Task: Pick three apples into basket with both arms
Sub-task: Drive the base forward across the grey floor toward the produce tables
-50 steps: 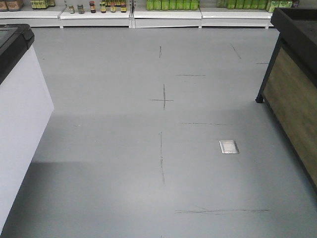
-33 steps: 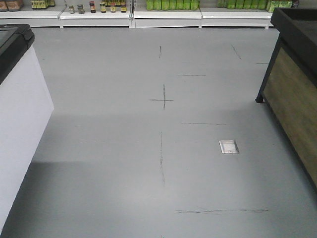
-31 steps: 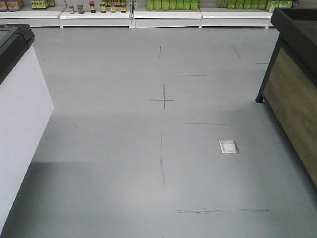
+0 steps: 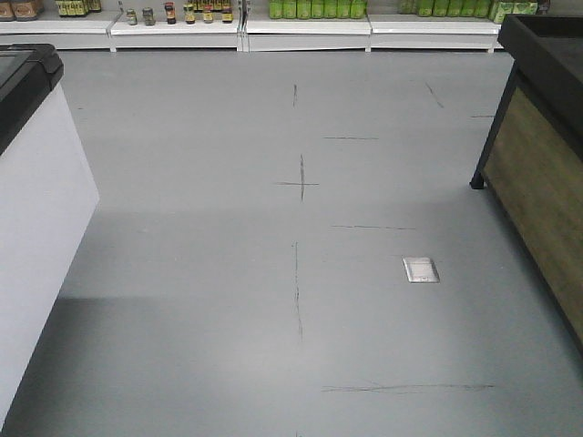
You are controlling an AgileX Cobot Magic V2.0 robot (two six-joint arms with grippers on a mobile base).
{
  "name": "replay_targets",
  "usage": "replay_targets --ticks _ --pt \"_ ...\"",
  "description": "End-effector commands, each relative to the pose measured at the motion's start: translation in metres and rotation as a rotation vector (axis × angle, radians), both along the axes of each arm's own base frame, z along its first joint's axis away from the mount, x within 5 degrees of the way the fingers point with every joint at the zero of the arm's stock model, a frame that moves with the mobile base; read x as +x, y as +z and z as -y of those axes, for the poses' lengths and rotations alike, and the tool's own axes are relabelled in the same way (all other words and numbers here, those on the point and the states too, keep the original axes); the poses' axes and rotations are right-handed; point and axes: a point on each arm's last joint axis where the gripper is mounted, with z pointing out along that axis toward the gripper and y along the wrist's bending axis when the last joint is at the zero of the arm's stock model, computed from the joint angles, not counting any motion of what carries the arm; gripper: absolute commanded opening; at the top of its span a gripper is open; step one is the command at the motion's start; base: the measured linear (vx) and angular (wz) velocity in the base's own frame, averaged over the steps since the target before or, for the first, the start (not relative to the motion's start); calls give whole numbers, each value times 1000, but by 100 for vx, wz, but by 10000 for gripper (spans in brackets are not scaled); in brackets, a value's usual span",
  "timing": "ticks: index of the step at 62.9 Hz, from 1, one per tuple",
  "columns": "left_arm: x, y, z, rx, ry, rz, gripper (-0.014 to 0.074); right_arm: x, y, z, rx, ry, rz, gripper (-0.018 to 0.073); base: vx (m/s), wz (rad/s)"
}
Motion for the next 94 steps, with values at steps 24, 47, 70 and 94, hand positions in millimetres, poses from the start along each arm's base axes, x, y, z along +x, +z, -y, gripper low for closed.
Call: replay_targets --ticks 24,47,70,94 --pt "-1 7 1 -12 -8 88 -6 -1 3 0 -18 -4 78 -4 0 0" --pt "-1 7 1 -12 -8 88 -6 -1 3 0 -18 -4 78 -4 1 1" --pt "-1 7 1 -12 -8 88 -6 -1 3 0 -18 -4 76 -4 4 3" --pt "-1 7 1 -12 -8 88 -6 -1 3 0 -18 -4 77 -4 8 6"
